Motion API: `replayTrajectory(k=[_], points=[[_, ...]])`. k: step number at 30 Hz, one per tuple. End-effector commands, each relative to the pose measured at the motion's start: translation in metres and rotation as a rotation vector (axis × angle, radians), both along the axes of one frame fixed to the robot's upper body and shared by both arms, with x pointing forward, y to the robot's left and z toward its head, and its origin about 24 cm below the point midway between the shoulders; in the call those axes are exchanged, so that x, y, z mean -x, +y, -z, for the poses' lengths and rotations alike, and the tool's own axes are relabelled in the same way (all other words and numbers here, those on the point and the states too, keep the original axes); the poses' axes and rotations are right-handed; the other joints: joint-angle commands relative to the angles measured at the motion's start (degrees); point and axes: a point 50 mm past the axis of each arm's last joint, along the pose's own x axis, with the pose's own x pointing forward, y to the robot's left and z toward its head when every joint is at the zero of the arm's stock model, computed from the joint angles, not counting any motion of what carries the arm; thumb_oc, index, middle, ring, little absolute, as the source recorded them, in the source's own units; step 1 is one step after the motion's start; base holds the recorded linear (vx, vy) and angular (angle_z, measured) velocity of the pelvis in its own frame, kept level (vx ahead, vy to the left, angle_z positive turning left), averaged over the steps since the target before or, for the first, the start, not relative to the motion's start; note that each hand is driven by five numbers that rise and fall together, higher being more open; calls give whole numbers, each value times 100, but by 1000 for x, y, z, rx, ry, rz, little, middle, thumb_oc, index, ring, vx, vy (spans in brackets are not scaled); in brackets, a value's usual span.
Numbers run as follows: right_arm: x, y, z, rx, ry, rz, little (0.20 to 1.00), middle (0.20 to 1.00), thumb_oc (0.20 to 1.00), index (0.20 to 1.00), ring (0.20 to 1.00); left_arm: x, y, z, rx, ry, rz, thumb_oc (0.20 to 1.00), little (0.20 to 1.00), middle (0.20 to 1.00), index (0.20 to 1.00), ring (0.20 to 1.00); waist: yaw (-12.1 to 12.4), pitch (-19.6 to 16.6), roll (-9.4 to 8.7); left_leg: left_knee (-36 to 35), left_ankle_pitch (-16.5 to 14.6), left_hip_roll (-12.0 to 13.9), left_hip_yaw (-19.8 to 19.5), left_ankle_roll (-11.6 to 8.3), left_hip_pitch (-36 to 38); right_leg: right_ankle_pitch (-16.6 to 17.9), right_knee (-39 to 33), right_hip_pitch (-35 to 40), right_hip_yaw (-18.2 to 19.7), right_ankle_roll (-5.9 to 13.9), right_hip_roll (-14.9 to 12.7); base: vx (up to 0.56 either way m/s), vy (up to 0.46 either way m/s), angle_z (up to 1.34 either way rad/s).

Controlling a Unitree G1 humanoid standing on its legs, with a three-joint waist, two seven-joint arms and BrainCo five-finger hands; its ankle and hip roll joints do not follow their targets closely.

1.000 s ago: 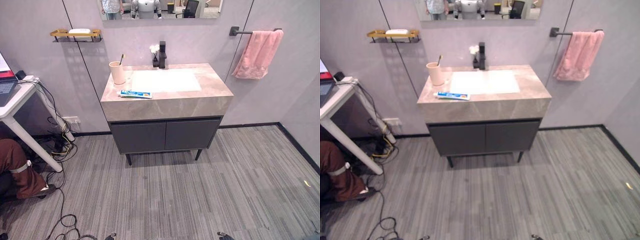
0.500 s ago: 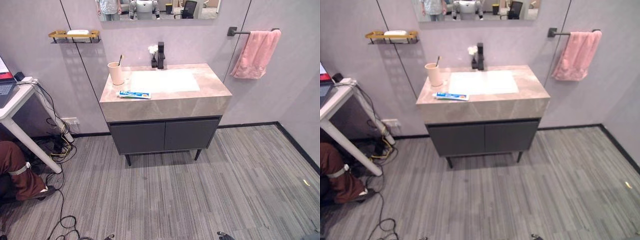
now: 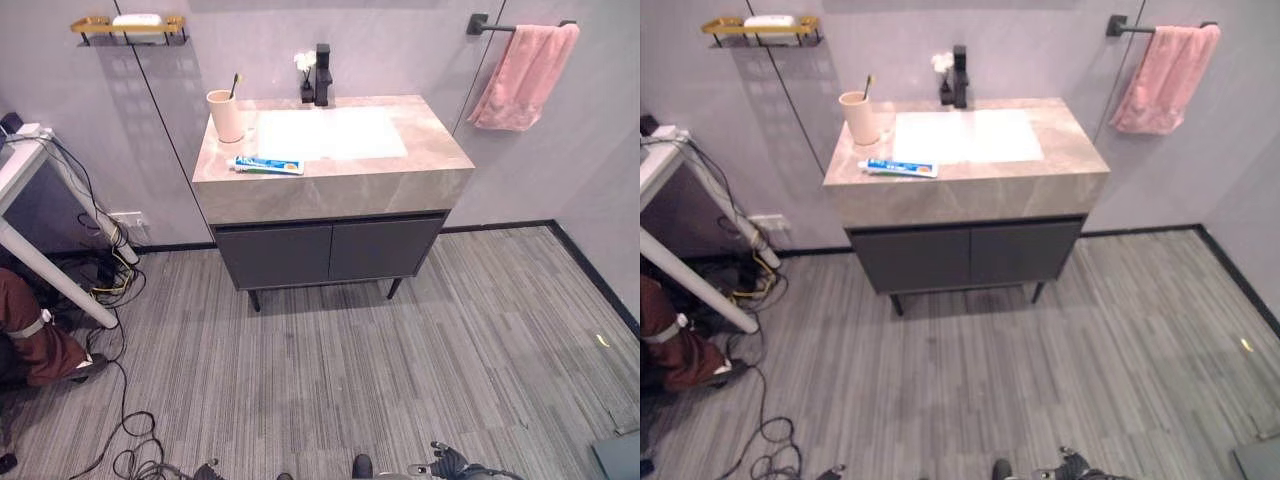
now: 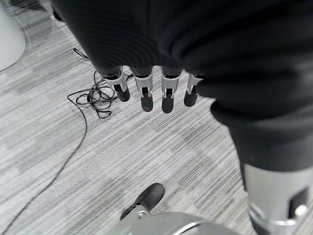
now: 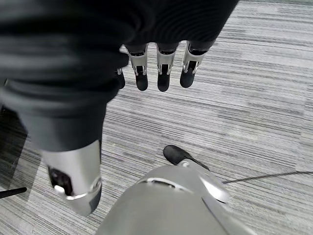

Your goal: Put brush and paste in cup on sink, flatten towel.

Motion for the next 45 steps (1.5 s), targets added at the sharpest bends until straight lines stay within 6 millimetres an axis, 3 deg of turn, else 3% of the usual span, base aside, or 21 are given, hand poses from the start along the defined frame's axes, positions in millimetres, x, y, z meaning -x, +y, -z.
replayTrajectory(k=[1, 6, 8, 10, 14, 16, 18, 19, 20, 21, 22, 23, 26, 29, 31, 33, 34, 35, 37, 39, 45], points=[[-10, 10, -2, -11, -42, -56, 1000, 1000, 1000, 1000, 1000, 16, 32, -5, -93, 63, -6, 1000, 1000, 1000, 1000, 1000, -92, 141, -211, 468, -267, -176, -318, 101, 5, 428, 1294, -347, 457, 498, -403, 75, 261, 12], [-12, 4, -5, -9, -64, -44, 1000, 1000, 1000, 1000, 1000, 28, 34, -3, -89, 110, -32, 1000, 1000, 1000, 1000, 1000, -250, 142, -213, 290, -440, -292, -383, 75, 354, 417, 489, -644, 356, 449, -287, 235, 74, 18], [-16, 1, -9, -4, -93, -41, 1000, 1000, 1000, 1000, 1000, 27, 36, -4, -58, 70, -172, 1000, 1000, 1000, 1000, 1000, -366, 168, -244, 287, -678, -360, -539, -26, 602, 881, -701, -871, 401, 606, -523, 393, -85, 20], [-18, 1, -10, -1, -105, -53, 1000, 1000, 1000, 1000, 1000, 26, 34, -3, -54, 65, -178, 1000, 1000, 1000, 1000, 1000, -438, 182, -228, 275, -835, -304, -610, -119, 846, 1094, -1115, -963, 470, 702, -612, 379, -81, 38], [-12, -1, -8, 7, -77, -75, 1000, 1000, 1000, 1000, 1000, 30, 28, -1, -32, 66, -190, 1000, 1000, 1000, 1000, 1000, -466, 92, -195, 158, -999, -183, -727, -234, 1267, 1215, -1156, -965, 287, 743, -599, 397, -140, 16], [-8, -6, -8, 23, -71, -75, 1000, 1000, 1000, 1000, 1000, 28, 25, 0, -23, 56, -167, 1000, 1000, 1000, 1000, 1000, -573, -69, -130, 114, -969, -14, -882, -335, 1394, 1156, -1022, -931, 491, 640, -442, 431, -228, 29], [-1, -13, -8, 8, -69, -14, 1000, 1000, 1000, 1000, 1000, 37, 26, 1, -18, 75, -209, 1000, 1000, 1000, 1000, 1000, -613, -246, 26, 334, -477, 375, -973, -544, 1444, 845, -582, -962, 391, 408, 27, 442, -288, 90], [-1, -13, -8, 8, -69, -14, 1000, 1000, 1000, 1000, 1000, 37, 25, 1, -17, 75, -209, 1000, 1000, 1000, 1000, 1000, -615, -251, 35, 331, -481, 385, -974, -549, 1444, 835, -572, -967, 384, 404, 35, 420, -305, 53], [1, -21, -10, 27, -70, -20, 1000, 1000, 1000, 1000, 1000, 42, 23, 2, -10, 94, -202, 1000, 1000, 1000, 1000, 1000, -614, -289, 106, 740, -47, 497, -1010, -679, 1262, 646, -540, -850, 282, 269, 234, 203, -162, -22], [1, -21, -10, 27, -70, -20, 1000, 1000, 1000, 1000, 1000, 42, 23, 2, -10, 94, -202, 1000, 1000, 1000, 1000, 1000, -619, -294, 112, 747, -52, 503, -1015, -683, 1254, 644, -541, -853, 275, 266, 237, 415, -371, -34], [3, -26, -11, 47, -60, -23, 1000, 1000, 1000, 1000, 1000, 39, 21, 3, -7, 95, -164, 1000, 1000, 1000, 1000, 1000, -581, -253, 101, 1657, 715, 611, -940, -848, 799, 475, -650, -581, 233, 55, 415, 321, -340, -21], [5, -31, -11, 60, -58, 0, 1000, 1000, 1000, 1000, 1000, 32, 22, 1, -12, 76, -138, 1000, 1000, 1000, 1000, 1000, -548, -194, 25, 2282, 1048, 668, -902, -879, 430, 391, -716, -421, 236, -69, 442, 395, -468, -13], [4, -45, -14, 43, -93, 175, 1000, 1000, 1000, 1000, 1000, 17, 25, -3, -21, 18, -127, 1000, 1000, 1000, 1000, 1000, -436, 62, -99, 3435, 1171, 724, -747, -818, -222, 262, -798, -142, 292, -243, 469, 189, -229, -15], [13, -56, -13, 43, -73, 312, 1000, 1000, 1000, 1000, 1000, 9, 23, -4, -3, -22, -160, 1000, 1000, 1000, 1000, 1000, -258, 169, -166, 3633, 861, 417, -577, -722, -784, 141, -891, 141, 392, -262, 440, 279, -118, -1], [19, -67, -14, 104, -34, 310, 1000, 1000, 1000, 1000, 1000, 6, 16, -3, 2, -19, -83, 1000, 1000, 1000, 1000, 1000, -230, 136, -146, 3025, 625, 517, 54, -637, -1409, 0, -1003, 420, 334, -198, 409, 301, -42, -7], [20, -68, -14, 104, -33, 311, 1000, 1000, 1000, 1000, 1000, 6, 16, -3, 3, -19, -82, 1000, 1000, 1000, 1000, 1000, -212, 146, -140, 3028, 604, 523, 69, -634, -1385, -13, -998, 435, 348, -193, 413, 234, 56, -8], [15, -71, -17, 123, -44, 288, 1000, 1000, 1000, 1000, 1000, 9, 11, -1, 6, 5, -30, 1000, 1000, 1000, 1000, 1000, -98, 167, -78, 1911, 497, 468, -64, -572, -1586, -212, -947, 649, 466, -119, 467, 282, 118, -8], [15, -71, -17, 123, -44, 288, 1000, 1000, 1000, 1000, 1000, 9, 11, -1, 6, 5, -30, 1000, 1000, 1000, 1000, 1000, -99, 165, -79, 1906, 500, 466, -64, -572, -1585, -212, -947, 648, 466, -119, 466, 416, 180, -11], [10, -63, -15, 127, -33, 193, 1000, 1000, 1000, 1000, 1000, 13, 9, 0, 17, 23, -25, 1000, 1000, 1000, 1000, 1000, -11, 123, -40, 1557, 402, 175, -662, -544, -1331, -306, -691, 754, 587, -56, 487, 264, 131, -31], [3, -57, -15, 125, -26, 111, 1000, 1000, 1000, 1000, 1000, 7, 0, 1, 39, 20, 43, 1000, 1000, 1000, 1000, 1000, -94, 40, 20, 1114, 136, -7, -541, -366, -963, -318, -487, 769, 662, 107, 389, 273, 255, -82], [-1, -53, -15, 135, -12, 46, 1000, 1000, 1000, 1000, 1000, -3, -6, -2, 68, -27, 88, 1000, 1000, 1000, 1000, 1000, -73, -30, 221, 772, 31, -135, -315, -144, -649, -131, -127, 572, 688, 395, 106, 123, 257, -22]])
